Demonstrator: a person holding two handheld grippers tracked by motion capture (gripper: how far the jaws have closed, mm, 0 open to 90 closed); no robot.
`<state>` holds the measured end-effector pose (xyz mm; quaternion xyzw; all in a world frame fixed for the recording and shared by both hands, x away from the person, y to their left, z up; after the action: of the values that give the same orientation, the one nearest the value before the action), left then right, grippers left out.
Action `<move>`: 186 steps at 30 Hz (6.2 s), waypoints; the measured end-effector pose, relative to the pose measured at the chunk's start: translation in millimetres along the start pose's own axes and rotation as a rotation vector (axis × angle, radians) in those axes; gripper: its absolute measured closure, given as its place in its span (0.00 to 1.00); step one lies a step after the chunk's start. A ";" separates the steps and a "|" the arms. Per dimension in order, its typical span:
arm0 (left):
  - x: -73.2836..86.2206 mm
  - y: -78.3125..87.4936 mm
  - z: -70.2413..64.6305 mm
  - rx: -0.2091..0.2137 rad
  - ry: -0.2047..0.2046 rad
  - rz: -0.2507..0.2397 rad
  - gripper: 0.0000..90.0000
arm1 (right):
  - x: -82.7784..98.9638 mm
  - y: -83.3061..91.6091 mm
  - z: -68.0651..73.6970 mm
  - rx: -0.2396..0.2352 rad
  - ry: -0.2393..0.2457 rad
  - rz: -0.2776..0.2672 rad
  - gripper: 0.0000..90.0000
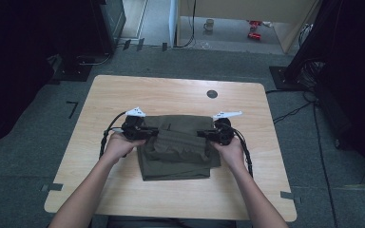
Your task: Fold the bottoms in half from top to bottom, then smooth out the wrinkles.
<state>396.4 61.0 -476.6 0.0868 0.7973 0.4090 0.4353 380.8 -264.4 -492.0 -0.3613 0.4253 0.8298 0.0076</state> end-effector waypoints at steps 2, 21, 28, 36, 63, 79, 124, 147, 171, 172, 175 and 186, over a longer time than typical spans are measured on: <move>3.9 1.6 -4.1 0.011 -0.005 -0.004 0.84 | 3.1 2.9 3.7 -0.002 0.004 -0.001 0.93; 22.4 -1.3 -22.0 0.050 -0.035 0.016 0.84 | 15.3 2.5 -12.0 0.094 -0.036 -0.001 0.93; 25.6 -1.4 -22.4 0.052 -0.026 0.018 0.84 | 18.0 -6.5 -15.9 0.065 -0.064 0.030 0.94; 34.6 9.1 -34.0 0.062 -0.046 0.015 0.83 | 26.5 17.3 4.3 -0.001 -0.033 -0.015 0.94; 59.6 2.9 -61.7 -0.023 -0.084 0.048 0.43 | 65.8 4.6 55.3 0.103 0.206 0.105 0.38; 76.7 -6.2 -55.4 -0.071 -0.117 0.103 0.42 | 83.3 2.5 57.3 0.094 0.193 0.101 0.38; 66.5 33.4 -21.4 -0.200 -0.044 -0.021 0.41 | 67.5 15.3 36.0 0.281 0.259 -0.029 0.27; 83.0 53.2 19.4 -0.302 0.051 -0.032 0.40 | 70.2 45.0 -18.3 0.386 0.131 -0.055 0.27; 103.4 60.1 50.6 -0.394 0.108 0.019 0.40 | 91.2 67.1 -65.7 0.470 -0.010 -0.038 0.27; 103.9 60.0 51.1 -0.394 0.111 0.021 0.40 | 92.1 67.1 -67.2 0.473 -0.017 -0.033 0.27; 105.4 60.1 52.6 -0.402 0.113 0.027 0.40 | 94.6 66.9 -72.1 0.476 -0.026 -0.036 0.27; 110.7 56.0 52.4 -0.419 0.080 0.007 0.36 | 94.5 66.0 -74.1 0.487 -0.031 -0.037 0.20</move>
<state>357.2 182.4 -519.8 -0.0192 0.7112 0.5706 0.4103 333.9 -387.1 -530.9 -0.3437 0.6058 0.7081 0.1161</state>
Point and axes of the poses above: each handheld gripper's, and its own axes: y roughly backward along the jaws, x roughly out of its underside, z roughly to its left, the point moved 1 cm from there along -y, roughly forward along the jaws, and after that the axes turned 9 degrees about z, right-handed, at the moved point
